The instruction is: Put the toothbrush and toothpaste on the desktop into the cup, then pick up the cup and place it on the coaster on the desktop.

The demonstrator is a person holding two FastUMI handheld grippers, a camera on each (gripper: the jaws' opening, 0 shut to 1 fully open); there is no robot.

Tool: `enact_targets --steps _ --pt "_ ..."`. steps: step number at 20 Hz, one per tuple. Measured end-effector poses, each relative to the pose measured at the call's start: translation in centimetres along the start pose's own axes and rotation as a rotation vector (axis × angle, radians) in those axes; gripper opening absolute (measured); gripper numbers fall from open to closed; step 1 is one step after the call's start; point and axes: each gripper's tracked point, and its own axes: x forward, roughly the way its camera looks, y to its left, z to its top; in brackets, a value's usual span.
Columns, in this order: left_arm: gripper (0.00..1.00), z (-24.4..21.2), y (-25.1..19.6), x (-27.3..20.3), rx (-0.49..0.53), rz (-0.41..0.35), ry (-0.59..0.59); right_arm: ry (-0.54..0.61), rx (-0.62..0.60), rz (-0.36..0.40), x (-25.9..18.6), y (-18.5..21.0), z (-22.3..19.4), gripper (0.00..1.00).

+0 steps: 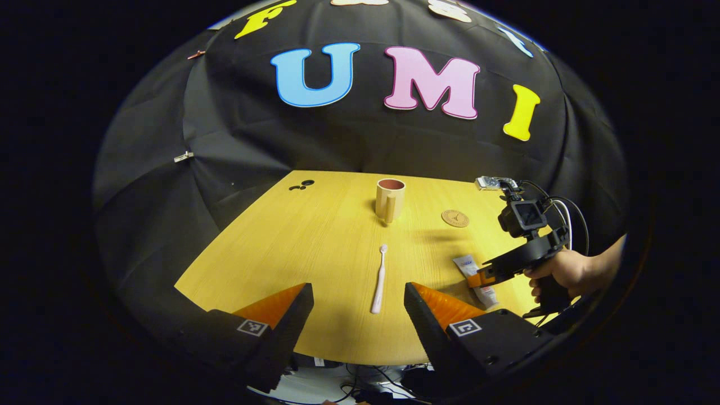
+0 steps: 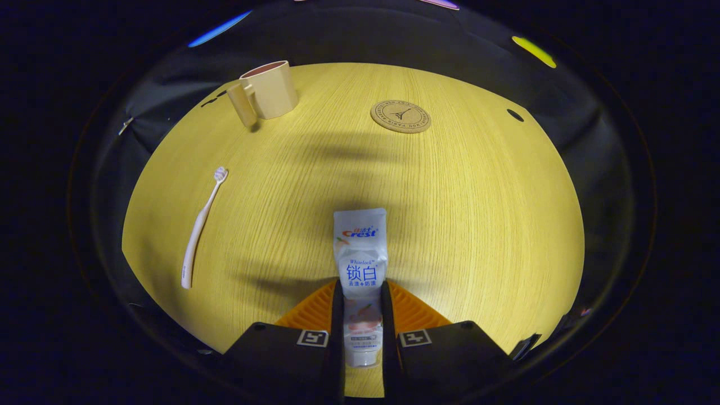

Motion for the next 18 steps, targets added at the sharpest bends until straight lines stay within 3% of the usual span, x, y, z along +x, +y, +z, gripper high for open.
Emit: enact_targets --steps 4,5,6,8,13,18 --pt "1.00 1.0 0.7 1.1 0.014 -0.009 -0.012 -0.019 0.032 0.011 -1.3 -1.0 -0.4 0.30" --pt "1.00 1.3 0.6 1.7 0.020 -0.023 -0.015 -0.038 0.036 0.013 -1.9 -1.4 -0.2 0.26" --pt "1.00 1.7 0.3 2.3 0.027 -0.041 -0.015 -0.058 0.040 0.017 -2.6 -1.7 0.1 0.30" --pt "1.00 1.9 -0.5 4.0 0.047 -0.085 0.003 -0.095 0.051 0.027 -4.2 -2.5 0.7 0.30" --pt "1.00 -0.1 -3.3 9.1 0.070 -0.188 0.142 -0.186 0.129 0.050 -8.5 -4.3 1.5 0.30" --pt "1.00 -3.4 -4.3 14.0 0.116 -0.196 0.318 -0.247 0.201 0.060 -11.8 -6.1 1.2 0.30"
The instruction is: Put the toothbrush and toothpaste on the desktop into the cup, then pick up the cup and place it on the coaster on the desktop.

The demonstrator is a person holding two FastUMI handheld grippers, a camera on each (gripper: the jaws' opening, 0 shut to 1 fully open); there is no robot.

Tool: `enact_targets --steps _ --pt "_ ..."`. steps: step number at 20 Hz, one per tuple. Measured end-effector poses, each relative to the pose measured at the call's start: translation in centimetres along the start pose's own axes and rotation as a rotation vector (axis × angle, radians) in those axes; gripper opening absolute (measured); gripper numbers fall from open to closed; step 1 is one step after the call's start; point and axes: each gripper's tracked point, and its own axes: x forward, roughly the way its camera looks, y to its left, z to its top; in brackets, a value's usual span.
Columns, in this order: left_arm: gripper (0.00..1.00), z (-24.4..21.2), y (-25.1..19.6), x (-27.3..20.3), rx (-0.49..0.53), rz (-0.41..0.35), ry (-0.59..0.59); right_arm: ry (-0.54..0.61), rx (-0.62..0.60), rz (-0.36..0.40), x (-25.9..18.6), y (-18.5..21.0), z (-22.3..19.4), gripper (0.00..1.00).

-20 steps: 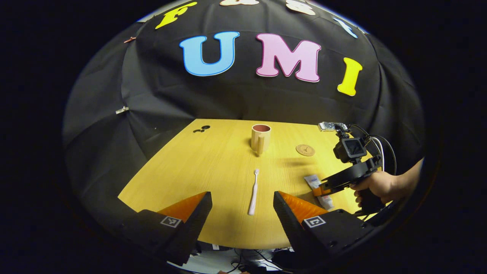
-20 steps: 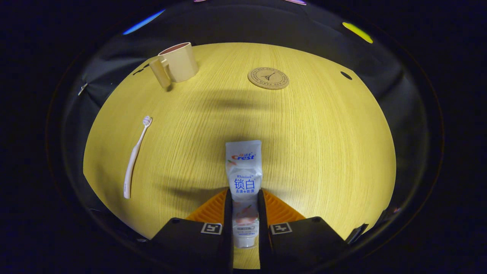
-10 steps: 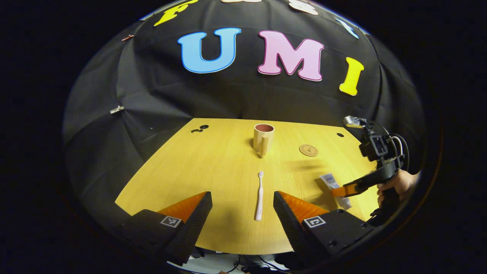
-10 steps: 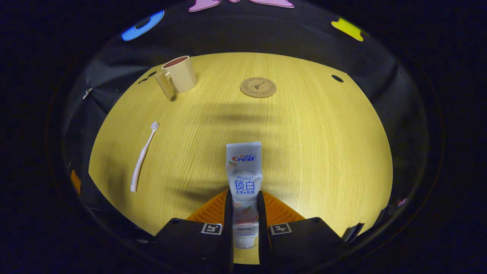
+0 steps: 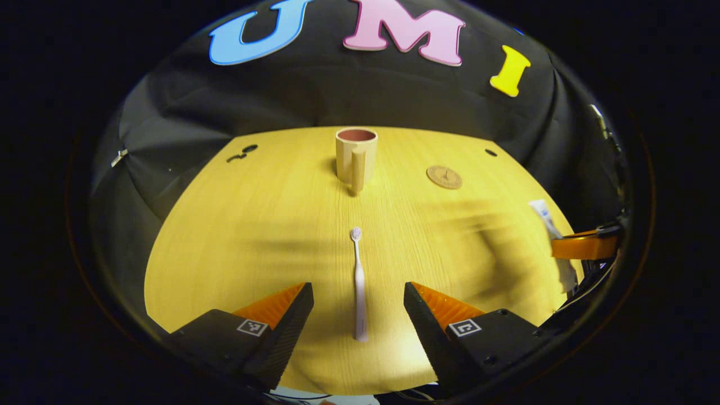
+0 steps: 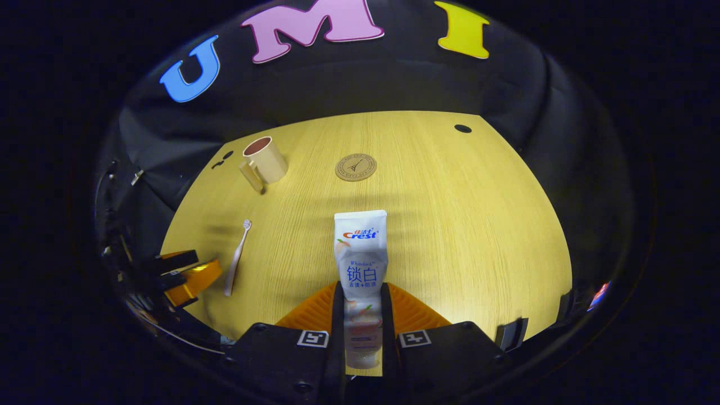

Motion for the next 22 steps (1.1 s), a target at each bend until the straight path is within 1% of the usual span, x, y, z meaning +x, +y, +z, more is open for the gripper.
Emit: enact_targets --steps 3,4,5,6,7,9,11,13,14,15,16,17,18,19,21,22 --pt "1.00 -0.6 0.8 2.4 0.007 0.017 0.073 -0.029 0.009 -0.006 -1.2 -0.9 0.0 0.30" --pt "1.00 -0.8 1.0 3.1 0.014 0.025 0.096 -0.035 0.010 -0.007 -1.5 -1.1 -0.1 0.25" --pt "1.00 -1.3 1.0 3.6 0.020 0.029 0.117 -0.040 0.014 -0.006 -1.7 -1.2 -0.1 0.30" --pt "0.99 -1.7 1.2 3.9 0.032 0.036 0.140 -0.043 0.021 -0.003 -1.8 -1.2 0.0 0.25" --pt "0.98 -2.1 1.4 4.4 0.047 0.041 0.164 -0.048 0.031 0.000 -1.8 -1.2 0.0 0.30" --pt "0.97 -3.0 1.3 5.0 0.068 0.048 0.207 -0.052 0.047 0.009 -1.9 -1.2 0.0 0.30" --pt "0.96 -2.9 0.8 5.1 0.049 0.037 0.214 -0.060 0.050 0.018 -1.8 -1.2 0.2 0.30" --pt "0.94 -3.0 0.6 5.2 0.049 0.035 0.240 -0.063 0.050 0.027 -1.6 -1.4 0.3 0.30" --pt "0.93 -3.0 0.4 5.2 0.066 0.028 0.261 -0.063 0.054 0.033 -1.5 -1.3 0.5 0.30" --pt "0.89 -3.1 0.2 5.3 0.080 0.021 0.288 -0.065 0.058 0.039 -1.4 -1.3 0.7 0.30" --pt "0.89 -3.1 -0.1 5.4 0.088 0.018 0.317 -0.065 0.060 0.044 -1.2 -1.3 0.8 0.30" --pt "0.78 -3.1 -0.3 5.4 0.087 0.017 0.353 -0.068 0.061 0.045 -1.0 -1.4 1.1 0.35" --pt "0.74 -3.1 -0.4 5.5 0.084 0.017 0.387 -0.068 0.063 0.046 -0.7 -1.5 1.3 0.30" --pt "0.64 -2.8 -0.6 5.6 0.082 0.019 0.405 -0.069 0.067 0.051 -0.7 -1.5 1.5 0.30" --pt "0.36 -2.4 -0.7 5.9 0.073 0.028 0.409 -0.078 0.065 0.061 -0.4 -1.4 2.6 0.30" --pt "0.23 -2.2 -0.8 5.9 0.065 0.031 0.406 -0.085 0.058 0.064 -0.3 -1.4 3.1 0.36"
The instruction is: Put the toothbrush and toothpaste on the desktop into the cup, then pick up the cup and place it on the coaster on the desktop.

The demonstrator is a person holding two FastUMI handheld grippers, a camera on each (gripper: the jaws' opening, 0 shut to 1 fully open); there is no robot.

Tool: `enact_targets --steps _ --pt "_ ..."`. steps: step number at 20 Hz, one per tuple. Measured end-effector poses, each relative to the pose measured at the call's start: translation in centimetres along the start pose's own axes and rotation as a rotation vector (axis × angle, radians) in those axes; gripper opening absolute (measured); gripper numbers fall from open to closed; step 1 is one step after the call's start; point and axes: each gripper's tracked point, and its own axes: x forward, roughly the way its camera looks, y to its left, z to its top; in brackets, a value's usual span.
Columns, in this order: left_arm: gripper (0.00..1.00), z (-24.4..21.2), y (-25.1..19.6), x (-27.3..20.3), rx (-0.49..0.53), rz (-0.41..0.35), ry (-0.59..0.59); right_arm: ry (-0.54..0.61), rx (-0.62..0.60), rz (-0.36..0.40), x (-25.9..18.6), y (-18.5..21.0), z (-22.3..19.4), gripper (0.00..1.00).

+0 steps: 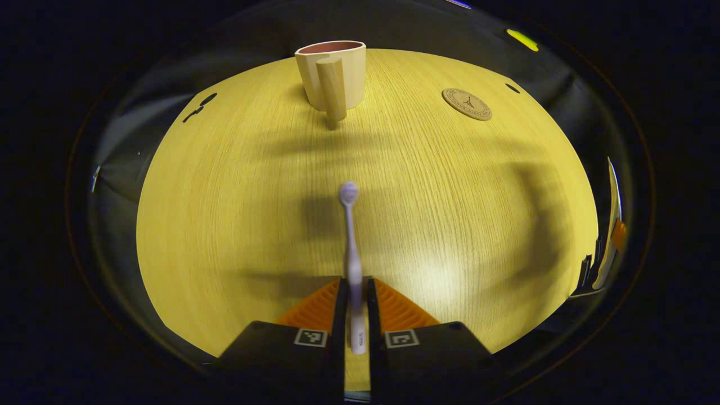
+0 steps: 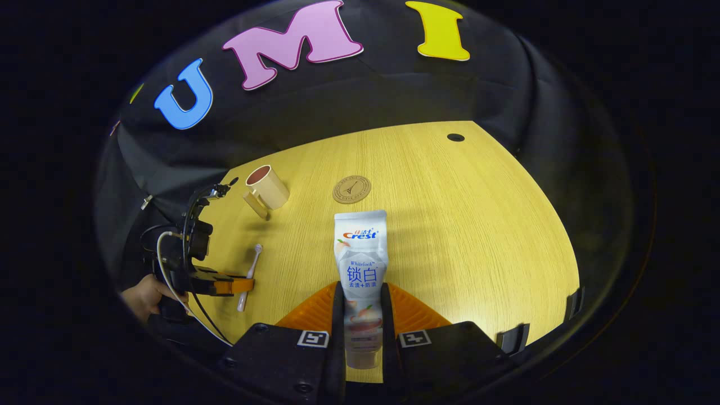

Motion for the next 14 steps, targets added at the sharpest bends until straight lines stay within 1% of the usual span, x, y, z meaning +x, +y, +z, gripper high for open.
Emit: enact_targets --steps 1,2,3,4,5,6,9,14 --pt "0.13 0.0 0.0 0.1 -0.002 0.003 -0.007 -0.009 -0.007 0.002 0.2 0.0 0.6 0.30" --pt "0.12 0.1 0.0 0.0 -0.006 0.003 -0.020 -0.019 -0.014 0.006 0.4 0.0 1.2 0.36" --pt "0.08 0.1 0.0 0.0 -0.011 0.004 -0.035 -0.026 -0.018 0.012 0.7 0.2 1.7 0.30" --pt "0.07 0.0 0.0 0.1 -0.021 0.006 -0.043 -0.036 -0.022 0.020 0.9 0.3 2.4 0.36" --pt "0.07 0.1 0.1 0.0 -0.036 0.011 -0.053 -0.046 -0.026 0.028 1.1 0.7 3.0 0.24" --pt "0.07 0.1 0.2 -0.1 -0.055 0.017 -0.072 -0.060 -0.031 0.038 1.4 1.0 3.9 0.30" --pt "0.06 0.3 0.7 -0.5 -0.107 0.032 -0.155 -0.097 -0.062 0.070 2.1 2.5 6.4 0.30" --pt "0.06 1.4 1.3 -4.0 -0.205 -0.009 -0.331 -0.219 -0.113 0.151 3.7 7.0 13.0 0.30"
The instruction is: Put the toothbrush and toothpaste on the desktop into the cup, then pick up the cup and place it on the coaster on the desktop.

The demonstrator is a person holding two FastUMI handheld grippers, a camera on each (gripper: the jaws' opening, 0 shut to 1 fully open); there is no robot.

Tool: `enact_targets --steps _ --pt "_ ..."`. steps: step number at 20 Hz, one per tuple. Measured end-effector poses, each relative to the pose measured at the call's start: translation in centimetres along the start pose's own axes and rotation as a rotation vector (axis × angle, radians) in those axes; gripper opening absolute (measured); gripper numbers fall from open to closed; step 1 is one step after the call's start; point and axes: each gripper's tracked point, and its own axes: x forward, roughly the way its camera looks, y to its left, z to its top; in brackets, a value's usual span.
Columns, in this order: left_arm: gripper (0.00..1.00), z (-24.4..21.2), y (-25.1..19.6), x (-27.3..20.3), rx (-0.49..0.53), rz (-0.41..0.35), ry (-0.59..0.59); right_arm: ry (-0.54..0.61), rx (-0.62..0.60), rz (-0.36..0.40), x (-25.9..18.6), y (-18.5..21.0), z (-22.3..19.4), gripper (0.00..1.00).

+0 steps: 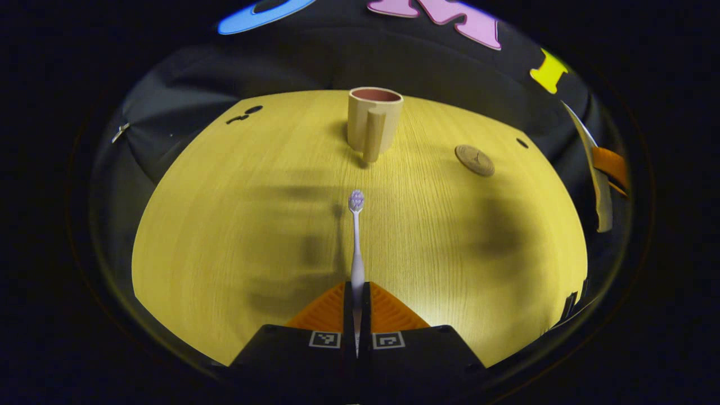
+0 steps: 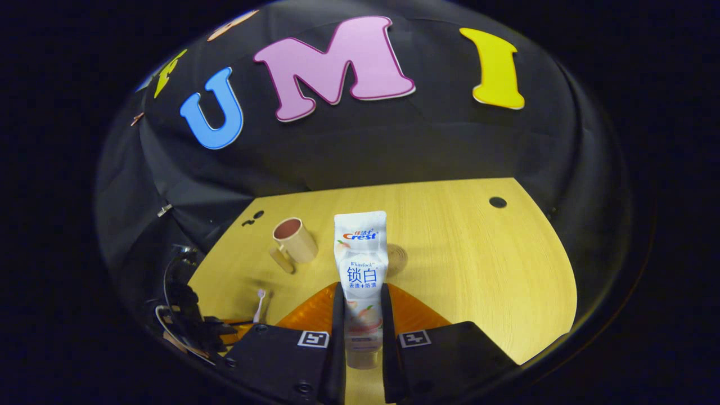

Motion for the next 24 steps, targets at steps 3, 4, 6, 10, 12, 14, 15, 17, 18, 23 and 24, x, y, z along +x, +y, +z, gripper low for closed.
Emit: enact_targets --steps 3,4,6,10,12,14,15,17,18,23,24 --pt "0.06 1.6 0.8 -2.6 -0.051 -0.013 -0.098 -0.089 -0.013 0.060 2.4 3.2 4.1 0.30" --pt "0.06 2.0 1.1 -3.5 -0.067 -0.012 -0.121 -0.119 -0.020 0.079 3.2 4.2 5.4 0.30" --pt "0.06 2.8 1.8 -5.3 -0.101 -0.010 -0.164 -0.175 -0.030 0.116 5.2 6.4 7.8 0.30" --pt "0.06 4.4 3.2 -8.2 -0.171 0.002 -0.235 -0.290 -0.016 0.160 10.1 10.2 11.3 0.29" --pt "0.06 4.8 3.8 -9.0 -0.190 0.010 -0.256 -0.332 0.004 0.186 12.7 12.2 12.2 0.29" --pt "0.06 5.5 3.8 -10.0 -0.195 0.005 -0.292 -0.378 0.019 0.208 15.2 13.8 12.4 0.30" --pt "0.06 5.9 3.7 -10.9 -0.189 0.004 -0.319 -0.400 0.017 0.213 16.6 14.3 12.4 0.30" --pt "0.06 7.1 3.9 -11.5 -0.182 -0.009 -0.376 -0.444 -0.008 0.203 19.2 14.9 11.8 0.30" --pt "0.06 7.9 3.9 -11.4 -0.194 -0.020 -0.395 -0.449 -0.025 0.192 20.6 15.1 11.1 0.30" --pt "0.06 11.0 3.5 -10.6 -0.234 -0.071 -0.476 -0.473 -0.057 0.220 24.0 16.7 8.6 0.30" --pt "0.06 11.6 3.4 -10.4 -0.235 -0.077 -0.487 -0.478 -0.070 0.223 24.3 16.8 7.9 0.29"
